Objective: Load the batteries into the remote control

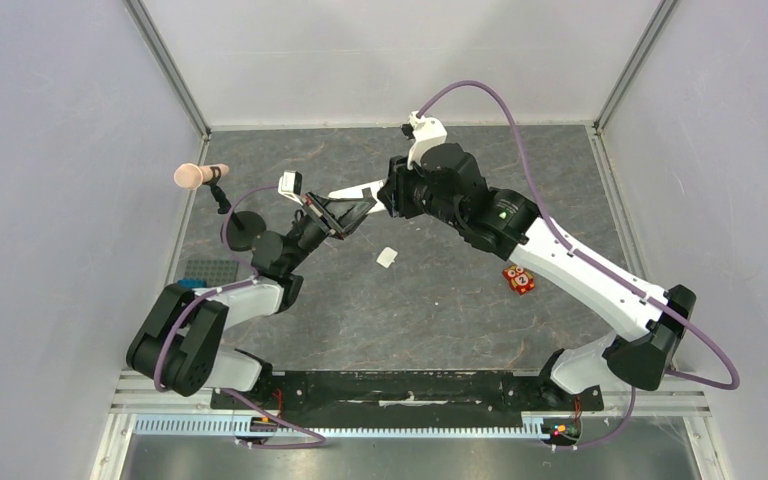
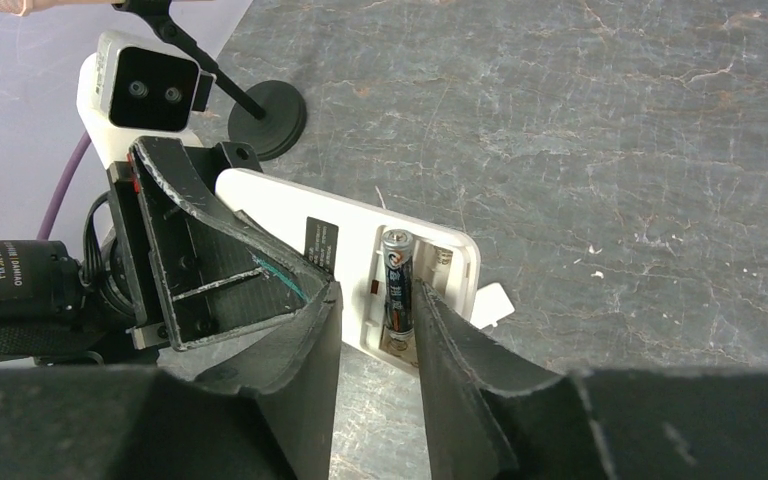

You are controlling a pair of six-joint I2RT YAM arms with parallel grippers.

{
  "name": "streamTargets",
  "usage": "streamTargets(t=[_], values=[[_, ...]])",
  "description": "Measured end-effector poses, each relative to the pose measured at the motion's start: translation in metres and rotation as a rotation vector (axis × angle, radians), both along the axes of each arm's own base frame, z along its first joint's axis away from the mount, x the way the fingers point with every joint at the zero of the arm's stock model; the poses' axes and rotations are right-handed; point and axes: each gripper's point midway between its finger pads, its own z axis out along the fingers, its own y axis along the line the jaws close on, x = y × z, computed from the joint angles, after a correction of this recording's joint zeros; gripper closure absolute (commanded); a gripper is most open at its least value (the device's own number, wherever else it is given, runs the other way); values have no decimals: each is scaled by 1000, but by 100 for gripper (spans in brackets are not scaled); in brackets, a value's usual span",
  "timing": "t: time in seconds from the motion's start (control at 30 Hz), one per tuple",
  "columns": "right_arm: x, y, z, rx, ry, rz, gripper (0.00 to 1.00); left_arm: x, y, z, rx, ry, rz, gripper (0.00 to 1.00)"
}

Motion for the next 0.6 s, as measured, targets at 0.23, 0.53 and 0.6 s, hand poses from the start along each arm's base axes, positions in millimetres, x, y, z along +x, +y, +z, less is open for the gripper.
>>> streamTargets(t=[0.23,0.53,0.6], values=[[1,-2,16,13,-12,-18,57,-1,0,3,-8,-15,-1,98],[1,-12,24,51,9,-80,18,-1,2,7,-21,-28,11,98],[-1,-18,30,92,12,-108,12,-1,3,8,-27,-33,17,98]])
